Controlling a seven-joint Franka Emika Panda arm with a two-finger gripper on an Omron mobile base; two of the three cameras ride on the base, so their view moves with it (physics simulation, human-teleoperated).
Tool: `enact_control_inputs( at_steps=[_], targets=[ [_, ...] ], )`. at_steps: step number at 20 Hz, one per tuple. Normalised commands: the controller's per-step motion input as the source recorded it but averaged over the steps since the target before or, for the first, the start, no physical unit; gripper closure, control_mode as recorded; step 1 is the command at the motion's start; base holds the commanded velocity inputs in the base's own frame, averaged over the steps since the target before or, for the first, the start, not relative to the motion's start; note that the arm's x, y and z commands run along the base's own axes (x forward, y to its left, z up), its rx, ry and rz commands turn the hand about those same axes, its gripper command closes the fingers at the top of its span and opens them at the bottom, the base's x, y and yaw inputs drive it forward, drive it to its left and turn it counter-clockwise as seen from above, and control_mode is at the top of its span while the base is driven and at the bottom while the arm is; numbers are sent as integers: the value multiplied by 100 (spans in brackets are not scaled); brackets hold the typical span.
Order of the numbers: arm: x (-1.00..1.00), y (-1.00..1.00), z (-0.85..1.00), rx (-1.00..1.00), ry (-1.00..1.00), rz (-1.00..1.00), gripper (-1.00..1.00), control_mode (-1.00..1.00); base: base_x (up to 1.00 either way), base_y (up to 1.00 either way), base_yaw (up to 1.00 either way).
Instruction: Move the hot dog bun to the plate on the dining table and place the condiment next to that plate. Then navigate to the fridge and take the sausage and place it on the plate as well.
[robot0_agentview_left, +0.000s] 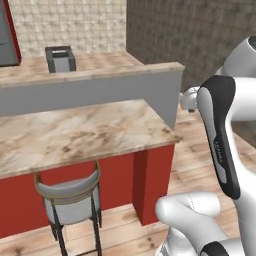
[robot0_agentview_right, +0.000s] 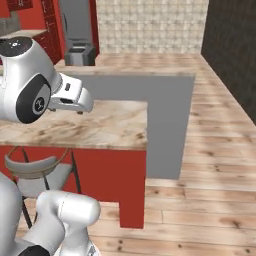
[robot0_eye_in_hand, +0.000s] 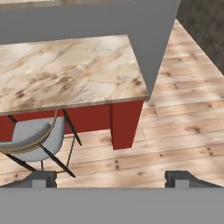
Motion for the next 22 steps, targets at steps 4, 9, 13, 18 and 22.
enact_control_inputs(
  at_steps=[4, 9, 13, 18, 22],
  targets=[
    [0, 0, 0, 0, 0, 0, -100, 100, 28, -100, 6],
    [0, 0, 0, 0, 0, 0, -100, 100, 37, -100, 7],
    [0, 0, 0, 0, 0, 0, -100, 100, 50, -100, 8],
    [0, 0, 0, 0, 0, 0, -100, 100, 74, -100, 6],
    [0, 0, 0, 0, 0, 0, -100, 100, 94, -95, 3]
  ],
)
